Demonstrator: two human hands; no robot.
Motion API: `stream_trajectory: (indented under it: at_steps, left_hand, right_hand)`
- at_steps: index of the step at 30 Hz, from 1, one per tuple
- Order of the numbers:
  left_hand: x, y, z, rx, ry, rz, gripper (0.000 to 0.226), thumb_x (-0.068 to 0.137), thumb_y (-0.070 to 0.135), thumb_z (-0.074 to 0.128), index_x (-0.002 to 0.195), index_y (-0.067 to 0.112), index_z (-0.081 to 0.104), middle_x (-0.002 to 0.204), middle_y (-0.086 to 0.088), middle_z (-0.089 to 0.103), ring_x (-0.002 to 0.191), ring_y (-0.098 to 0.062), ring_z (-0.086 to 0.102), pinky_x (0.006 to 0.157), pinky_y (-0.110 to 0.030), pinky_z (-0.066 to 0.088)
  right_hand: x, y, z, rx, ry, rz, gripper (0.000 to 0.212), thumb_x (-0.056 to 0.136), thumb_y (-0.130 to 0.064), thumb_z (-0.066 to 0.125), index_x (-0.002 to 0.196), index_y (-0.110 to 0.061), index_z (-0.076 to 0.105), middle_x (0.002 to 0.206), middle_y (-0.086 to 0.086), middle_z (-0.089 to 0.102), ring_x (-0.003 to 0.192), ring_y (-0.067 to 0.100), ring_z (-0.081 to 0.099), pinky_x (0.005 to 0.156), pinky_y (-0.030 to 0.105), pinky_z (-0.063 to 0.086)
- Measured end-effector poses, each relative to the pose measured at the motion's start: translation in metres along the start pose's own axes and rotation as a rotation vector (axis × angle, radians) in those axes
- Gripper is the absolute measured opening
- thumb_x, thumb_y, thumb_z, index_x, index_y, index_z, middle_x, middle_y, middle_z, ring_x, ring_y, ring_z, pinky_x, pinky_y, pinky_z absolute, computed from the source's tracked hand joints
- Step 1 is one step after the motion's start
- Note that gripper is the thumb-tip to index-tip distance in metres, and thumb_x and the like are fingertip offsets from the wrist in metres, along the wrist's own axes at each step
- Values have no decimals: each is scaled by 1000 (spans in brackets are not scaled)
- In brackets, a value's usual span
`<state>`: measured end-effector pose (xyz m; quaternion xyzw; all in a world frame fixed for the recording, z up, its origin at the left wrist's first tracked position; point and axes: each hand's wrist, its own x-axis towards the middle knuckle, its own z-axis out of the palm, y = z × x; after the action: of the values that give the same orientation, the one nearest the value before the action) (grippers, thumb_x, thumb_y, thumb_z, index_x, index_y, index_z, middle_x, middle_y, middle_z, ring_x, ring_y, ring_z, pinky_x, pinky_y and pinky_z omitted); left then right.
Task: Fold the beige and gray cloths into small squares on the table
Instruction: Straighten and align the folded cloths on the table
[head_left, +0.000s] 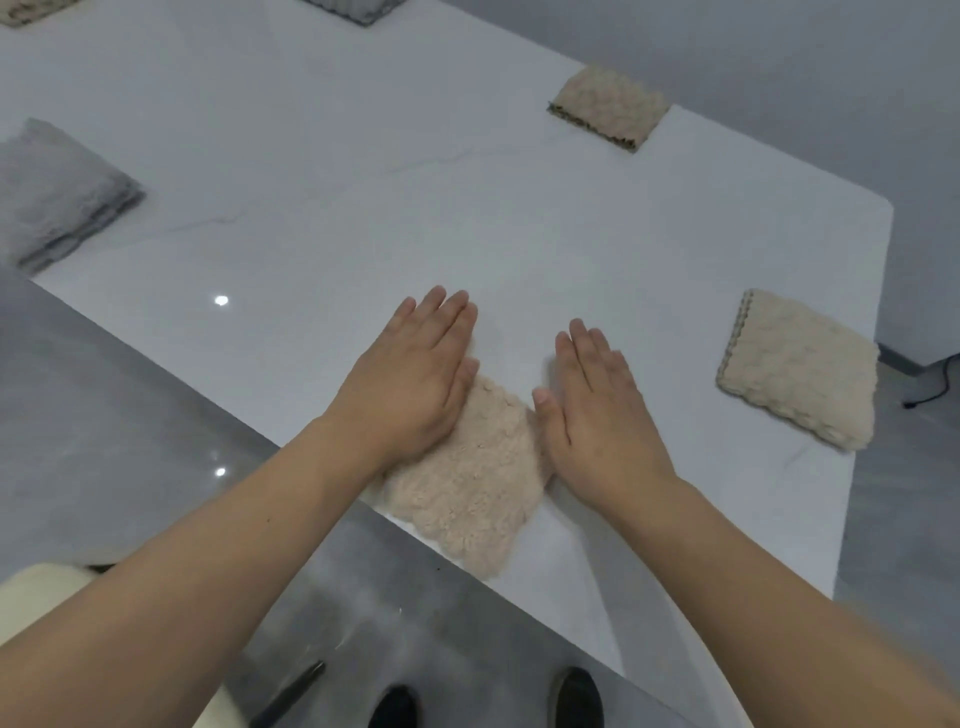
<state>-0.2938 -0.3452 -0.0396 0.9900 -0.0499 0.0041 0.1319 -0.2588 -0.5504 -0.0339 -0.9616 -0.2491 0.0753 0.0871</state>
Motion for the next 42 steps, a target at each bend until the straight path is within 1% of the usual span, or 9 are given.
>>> stream_trajectory:
  at_steps: [4,9,16,20,26,31,36,39,42]
  left_hand:
    - [30,33,0,17,91,-124,62,102,37,18,153,2,25,162,-13,23,151,-29,13,123,-40,5]
    - [58,61,4,38,107,-246,66,101,38,14,153,1,25,161,-15,23,151,-30,14,123,-41,5]
    - [88,58,15,53,93,-378,70,97,40,8,154,1,19,163,-14,18,152,-29,9,123,-40,2]
    - [117,66,24,38,118,-413,65,99,37,13,154,2,18,163,-14,16,152,-29,8,123,-40,0]
    - [167,99,40,23,158,-508,65,100,36,16,154,1,20,163,-14,18,152,-30,8,124,-41,1]
    - [206,126,47,46,195,-569,64,100,35,18,153,0,22,162,-15,19,151,-31,10,123,-41,1]
    - [236,133,54,17,209,-607,63,101,36,19,154,1,21,163,-15,18,152,-30,9,123,-40,1]
    - [252,128,58,-1,217,-605,61,103,33,23,154,1,20,163,-15,17,152,-29,8,124,-41,2]
    - [267,126,60,-32,223,-641,60,104,32,23,156,3,15,164,-13,11,153,-26,3,124,-39,-2]
  right_hand:
    - [27,34,-13,-33,-38,-157,67,98,-43,12,154,-6,9,163,10,-1,150,21,-3,120,32,-6]
    - [52,81,-29,-80,-71,-307,73,93,-46,3,154,-5,8,163,11,-1,150,23,-3,120,33,-5]
    - [100,118,-40,-103,-91,-375,75,91,-47,-1,154,-6,4,163,9,-4,150,20,-6,119,31,-7]
    - [126,135,-45,-91,-81,-387,67,97,-42,8,154,-6,4,163,8,-5,150,19,-7,120,32,-7]
    - [163,184,-58,-52,-151,-395,59,104,-32,21,154,-7,2,163,7,-8,149,17,-10,119,29,-9]
    - [191,225,-66,-105,-150,-463,59,104,-31,22,154,-5,4,163,9,-6,150,21,-7,121,33,-6]
    - [219,245,-70,-119,-174,-529,59,104,-33,20,154,-6,3,163,9,-6,150,20,-8,121,32,-6]
    - [239,251,-73,-80,-156,-526,59,104,-32,21,154,-7,3,163,7,-7,149,17,-8,121,31,-6]
    - [255,263,-75,-17,-164,-561,61,102,-36,15,154,-8,3,163,5,-6,149,14,-8,121,30,-6]
